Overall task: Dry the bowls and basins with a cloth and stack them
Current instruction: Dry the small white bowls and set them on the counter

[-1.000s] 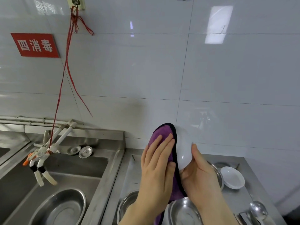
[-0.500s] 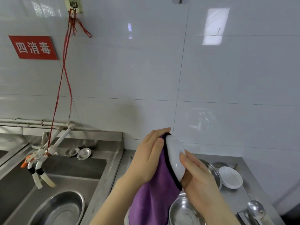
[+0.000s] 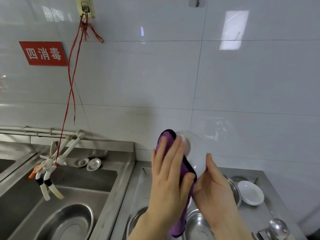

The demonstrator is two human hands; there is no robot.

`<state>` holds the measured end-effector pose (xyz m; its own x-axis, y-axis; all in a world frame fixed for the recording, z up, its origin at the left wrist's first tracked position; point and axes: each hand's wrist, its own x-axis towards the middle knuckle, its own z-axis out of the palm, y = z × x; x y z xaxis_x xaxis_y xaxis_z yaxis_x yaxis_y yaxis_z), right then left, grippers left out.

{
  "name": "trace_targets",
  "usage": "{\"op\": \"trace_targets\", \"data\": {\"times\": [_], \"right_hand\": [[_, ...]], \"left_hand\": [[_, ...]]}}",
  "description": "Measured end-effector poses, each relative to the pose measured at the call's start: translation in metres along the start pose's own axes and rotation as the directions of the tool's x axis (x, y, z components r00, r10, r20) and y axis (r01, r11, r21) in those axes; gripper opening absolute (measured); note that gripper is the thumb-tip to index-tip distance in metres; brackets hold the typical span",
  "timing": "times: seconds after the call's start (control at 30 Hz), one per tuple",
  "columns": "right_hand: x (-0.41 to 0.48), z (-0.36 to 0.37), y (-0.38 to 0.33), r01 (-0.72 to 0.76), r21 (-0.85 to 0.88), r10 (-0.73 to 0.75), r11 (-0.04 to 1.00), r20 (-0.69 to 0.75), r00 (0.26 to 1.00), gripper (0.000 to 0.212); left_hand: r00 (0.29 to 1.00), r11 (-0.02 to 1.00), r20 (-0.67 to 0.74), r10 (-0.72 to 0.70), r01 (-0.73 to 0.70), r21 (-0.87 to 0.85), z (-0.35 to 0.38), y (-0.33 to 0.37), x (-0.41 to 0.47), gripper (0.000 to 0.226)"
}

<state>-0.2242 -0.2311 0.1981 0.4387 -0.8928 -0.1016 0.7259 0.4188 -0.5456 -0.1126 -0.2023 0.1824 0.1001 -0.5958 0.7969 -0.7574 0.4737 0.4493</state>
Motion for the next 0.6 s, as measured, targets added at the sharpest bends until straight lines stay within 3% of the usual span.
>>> {"op": "trace_targets", "data": {"times": [0.1, 0.17, 0.23, 0.27, 0.37, 0.5, 0.6], "right_hand": [[-0.003, -0.001, 0.003, -0.032, 0.075, 0.019, 0.997, 0.175, 0.984, 0.044], [0.001, 0.002, 0.005, -0.017, 0.021, 0.014, 1.0, 0.131, 0.991, 0.049], [0.002, 0.011, 0.009, 0.012, -0.068, -0.003, 0.998, 0.133, 0.991, 0.069], [0.003, 0.013, 0.012, 0.025, -0.113, -0.006, 0.993, 0.166, 0.986, 0.066], [0.002, 0.027, 0.026, 0.027, -0.211, 0.016, 0.977, 0.199, 0.98, 0.013], [0.01, 0.041, 0.051, 0.012, -0.38, 0.078, 0.925, 0.22, 0.972, 0.025], [0.018, 0.06, 0.064, -0.007, -0.425, 0.133, 0.905, 0.268, 0.954, 0.029]], "left_hand": [[0.998, 0.994, 0.054, 0.036, -0.041, 0.097, 0.0, -0.006, 0.006, 0.053], [0.996, 0.994, 0.087, 0.004, -0.013, 0.108, -0.004, -0.01, 0.01, 0.056], [0.993, 0.996, 0.117, -0.026, 0.016, 0.083, -0.013, -0.012, 0.014, 0.058], [0.99, 0.998, 0.131, -0.043, 0.036, 0.057, -0.019, -0.014, 0.017, 0.058], [0.973, 0.992, 0.196, -0.125, 0.129, -0.008, -0.043, -0.025, 0.028, 0.055], [0.944, 0.978, 0.267, -0.194, 0.206, -0.019, -0.083, -0.044, 0.042, 0.045], [0.953, 0.969, 0.2, -0.229, 0.242, -0.044, -0.11, -0.056, 0.039, 0.042]]}}
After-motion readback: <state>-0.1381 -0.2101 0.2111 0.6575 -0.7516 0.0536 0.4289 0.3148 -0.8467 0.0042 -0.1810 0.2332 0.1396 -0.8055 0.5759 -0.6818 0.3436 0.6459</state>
